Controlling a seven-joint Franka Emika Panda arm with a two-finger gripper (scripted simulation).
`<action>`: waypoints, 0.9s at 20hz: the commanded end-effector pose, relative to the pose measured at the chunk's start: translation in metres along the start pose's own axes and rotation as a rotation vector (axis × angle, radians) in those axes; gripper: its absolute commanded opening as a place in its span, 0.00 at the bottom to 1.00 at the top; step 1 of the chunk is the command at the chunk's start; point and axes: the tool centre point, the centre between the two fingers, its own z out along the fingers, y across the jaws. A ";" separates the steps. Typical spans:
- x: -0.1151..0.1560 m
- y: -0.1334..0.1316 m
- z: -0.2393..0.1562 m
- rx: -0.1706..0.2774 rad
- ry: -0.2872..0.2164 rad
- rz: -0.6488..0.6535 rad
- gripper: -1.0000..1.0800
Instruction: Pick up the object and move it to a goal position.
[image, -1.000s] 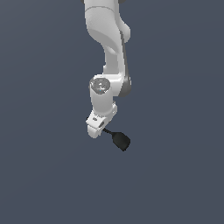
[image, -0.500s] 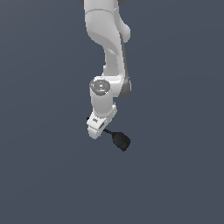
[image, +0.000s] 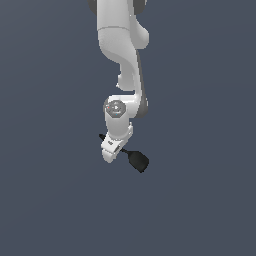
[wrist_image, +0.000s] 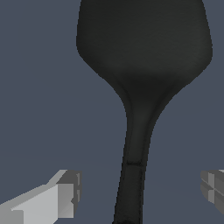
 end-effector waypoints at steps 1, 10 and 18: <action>0.000 0.001 0.004 -0.001 0.001 0.000 0.96; 0.000 0.001 0.004 -0.001 0.001 0.000 0.00; 0.002 0.000 -0.004 0.000 0.000 -0.001 0.00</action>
